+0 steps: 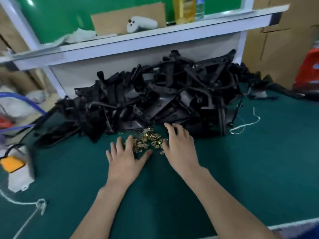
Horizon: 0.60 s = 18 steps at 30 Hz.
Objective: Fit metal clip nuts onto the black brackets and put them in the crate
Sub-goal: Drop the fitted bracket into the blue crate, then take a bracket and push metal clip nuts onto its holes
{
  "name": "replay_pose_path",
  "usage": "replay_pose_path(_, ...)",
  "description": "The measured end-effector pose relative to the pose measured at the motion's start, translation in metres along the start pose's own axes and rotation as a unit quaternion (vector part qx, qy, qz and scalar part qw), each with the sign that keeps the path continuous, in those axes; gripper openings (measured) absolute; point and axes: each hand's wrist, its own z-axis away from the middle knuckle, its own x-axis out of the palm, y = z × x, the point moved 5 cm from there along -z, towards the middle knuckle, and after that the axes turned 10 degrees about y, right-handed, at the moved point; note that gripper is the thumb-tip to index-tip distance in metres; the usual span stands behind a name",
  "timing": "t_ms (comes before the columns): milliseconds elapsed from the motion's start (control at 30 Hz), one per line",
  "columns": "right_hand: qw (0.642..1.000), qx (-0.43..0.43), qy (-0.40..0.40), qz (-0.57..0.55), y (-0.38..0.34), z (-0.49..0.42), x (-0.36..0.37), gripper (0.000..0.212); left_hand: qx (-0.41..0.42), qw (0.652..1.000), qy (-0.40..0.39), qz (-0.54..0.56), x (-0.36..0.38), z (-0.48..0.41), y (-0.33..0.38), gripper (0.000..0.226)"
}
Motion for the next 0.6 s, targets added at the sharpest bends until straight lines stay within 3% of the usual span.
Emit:
replay_pose_path(100,0.998,-0.009,0.019,0.065,-0.002,-0.018,0.012,0.054,0.049,0.998,-0.017,0.025,0.009,-0.023,0.006,0.086)
replay_pose_path(267,0.995,-0.006,0.006,0.096,0.006,-0.025,0.024,0.042,0.101,0.993,0.018,0.066,0.010,-0.040,0.015,0.063)
replay_pose_path(400,0.996,0.001,0.014,0.091,0.010,-0.028,0.024,0.040,0.058,0.977,0.091,0.182,-0.002,-0.046,0.006,0.049)
replay_pose_path(467,0.996,0.002,0.014,0.089,0.012,-0.029,0.025,0.040,0.062,0.975,0.163,0.142,-0.013,-0.058,0.002,0.041)
replay_pose_path(500,0.996,0.002,0.016,0.086,0.012,-0.030,0.024,0.040,0.063,0.979,0.160,0.110,-0.014,-0.066,0.001,0.041)
replay_pose_path(600,0.997,0.006,0.031,0.063,0.013,-0.029,0.022,0.039,0.066,0.995,0.067,0.021,-0.006,-0.094,0.002,0.050)
